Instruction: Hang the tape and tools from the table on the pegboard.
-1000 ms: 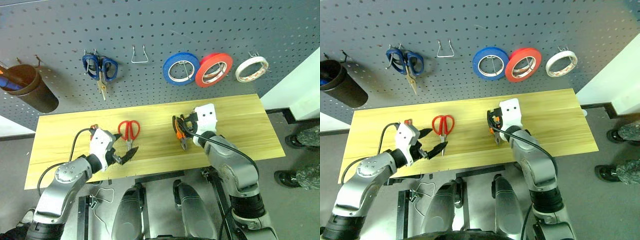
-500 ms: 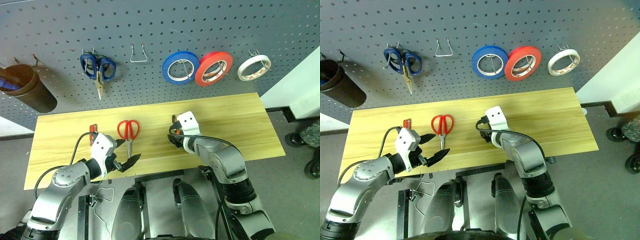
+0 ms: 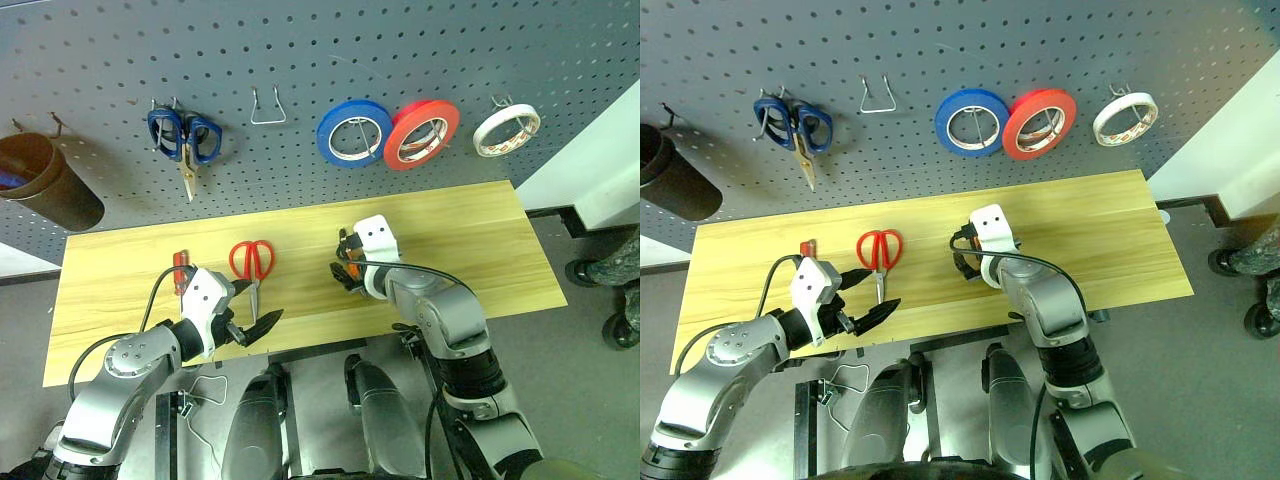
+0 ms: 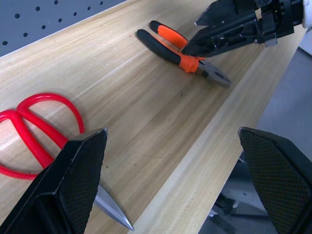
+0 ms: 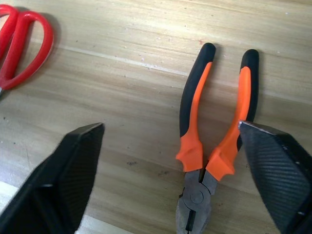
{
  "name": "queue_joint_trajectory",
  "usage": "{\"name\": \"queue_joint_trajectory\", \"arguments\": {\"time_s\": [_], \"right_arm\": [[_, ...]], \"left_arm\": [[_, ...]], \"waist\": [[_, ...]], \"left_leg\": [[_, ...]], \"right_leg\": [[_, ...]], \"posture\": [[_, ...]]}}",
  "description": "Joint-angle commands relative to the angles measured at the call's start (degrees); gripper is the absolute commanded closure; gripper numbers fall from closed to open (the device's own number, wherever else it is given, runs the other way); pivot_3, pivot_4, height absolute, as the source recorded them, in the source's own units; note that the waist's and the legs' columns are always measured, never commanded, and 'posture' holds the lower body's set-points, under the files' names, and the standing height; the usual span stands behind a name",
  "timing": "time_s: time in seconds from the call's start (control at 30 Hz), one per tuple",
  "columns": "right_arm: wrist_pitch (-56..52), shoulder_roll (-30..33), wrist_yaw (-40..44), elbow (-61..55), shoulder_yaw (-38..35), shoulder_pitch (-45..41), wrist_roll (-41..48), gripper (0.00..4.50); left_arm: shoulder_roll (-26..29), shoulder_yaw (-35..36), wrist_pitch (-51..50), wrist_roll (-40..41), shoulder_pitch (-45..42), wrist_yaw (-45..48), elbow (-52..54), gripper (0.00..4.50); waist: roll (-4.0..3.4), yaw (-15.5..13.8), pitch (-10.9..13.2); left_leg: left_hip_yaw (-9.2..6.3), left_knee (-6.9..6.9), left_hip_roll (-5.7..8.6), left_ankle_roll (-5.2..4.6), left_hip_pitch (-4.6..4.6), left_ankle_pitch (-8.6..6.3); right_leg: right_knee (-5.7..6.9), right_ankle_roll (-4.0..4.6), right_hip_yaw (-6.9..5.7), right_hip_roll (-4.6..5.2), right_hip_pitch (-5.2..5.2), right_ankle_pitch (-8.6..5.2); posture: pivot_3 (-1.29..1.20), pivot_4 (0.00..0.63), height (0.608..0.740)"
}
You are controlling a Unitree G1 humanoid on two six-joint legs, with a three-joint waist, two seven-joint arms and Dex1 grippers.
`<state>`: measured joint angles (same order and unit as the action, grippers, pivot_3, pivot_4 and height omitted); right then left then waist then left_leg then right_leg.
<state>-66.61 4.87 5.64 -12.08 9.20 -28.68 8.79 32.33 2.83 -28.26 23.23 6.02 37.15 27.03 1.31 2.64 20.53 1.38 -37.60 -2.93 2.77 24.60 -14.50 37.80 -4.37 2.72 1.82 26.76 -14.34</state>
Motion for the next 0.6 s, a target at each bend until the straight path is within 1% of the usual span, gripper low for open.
{"name": "queue_joint_trajectory", "arguments": {"time_s": [0.03,0.1,0.17,0.3,0.43,0.6], "right_arm": [[-0.53,-3.6,-2.91,0.23,-0.66,-2.61,-1.11,0.02],[-0.26,-5.14,-4.54,2.16,-1.16,-3.76,-2.11,0.02],[0.64,-7.57,-7.86,5.31,-3.03,-5.31,-3.54,0.02],[1.48,-10.78,-11.64,8.99,-6.07,-7.7,-4.75,0.02],[0.79,-12.06,-13.21,10.03,-6.93,-8.5,-5.59,0.02],[-0.23,-12.37,-14.04,9.76,-6.73,-8.05,-6.59,0.02]], "left_arm": [[-0.31,-0.45,0.07,0.35,0.54,-0.1,1.73,0.0],[-0.33,-0.54,-0.09,0.42,0.6,-0.15,1.88,0.0],[-0.31,-0.69,-0.18,0.4,0.72,-0.14,1.92,0.0],[-0.23,-0.88,-0.38,0.45,0.9,-0.15,2.16,0.0],[-0.04,-0.85,-0.53,0.5,0.9,-0.1,2.19,0.0],[0.08,-0.77,-0.68,0.55,0.8,-0.03,2.1,0.0]], "waist": [[0.0,0.07,0.02],[-0.01,0.11,0.03],[-0.01,0.05,0.03],[-0.05,0.02,0.06],[-0.05,0.0,0.06],[-0.1,0.06,0.09]], "left_leg": [[0.0,0.06,0.0,0.0,0.0,0.0],[0.03,0.24,0.0,0.0,0.0,0.0],[0.03,0.4,0.0,0.01,0.0,0.0],[0.04,0.5,-0.01,0.0,0.13,0.0],[0.02,0.39,0.0,0.0,0.66,0.01],[0.01,0.41,0.0,0.0,0.72,0.01]], "right_leg": [[-0.04,0.0,0.0,0.0,0.01,0.0],[-0.13,0.0,0.02,0.0,0.06,0.01],[-0.25,0.01,0.02,-0.02,0.08,0.01],[-0.47,0.01,0.01,0.0,0.14,0.02],[-0.42,0.01,-0.02,0.04,0.63,0.05],[-0.42,0.02,-0.04,0.05,0.71,0.06]], "posture": [[0.0,0.407,0.712],[0.0,0.408,0.712],[0.0,0.411,0.712],[0.0,0.413,0.712],[0.0,0.416,0.712],[-0.01,0.418,0.712]]}}
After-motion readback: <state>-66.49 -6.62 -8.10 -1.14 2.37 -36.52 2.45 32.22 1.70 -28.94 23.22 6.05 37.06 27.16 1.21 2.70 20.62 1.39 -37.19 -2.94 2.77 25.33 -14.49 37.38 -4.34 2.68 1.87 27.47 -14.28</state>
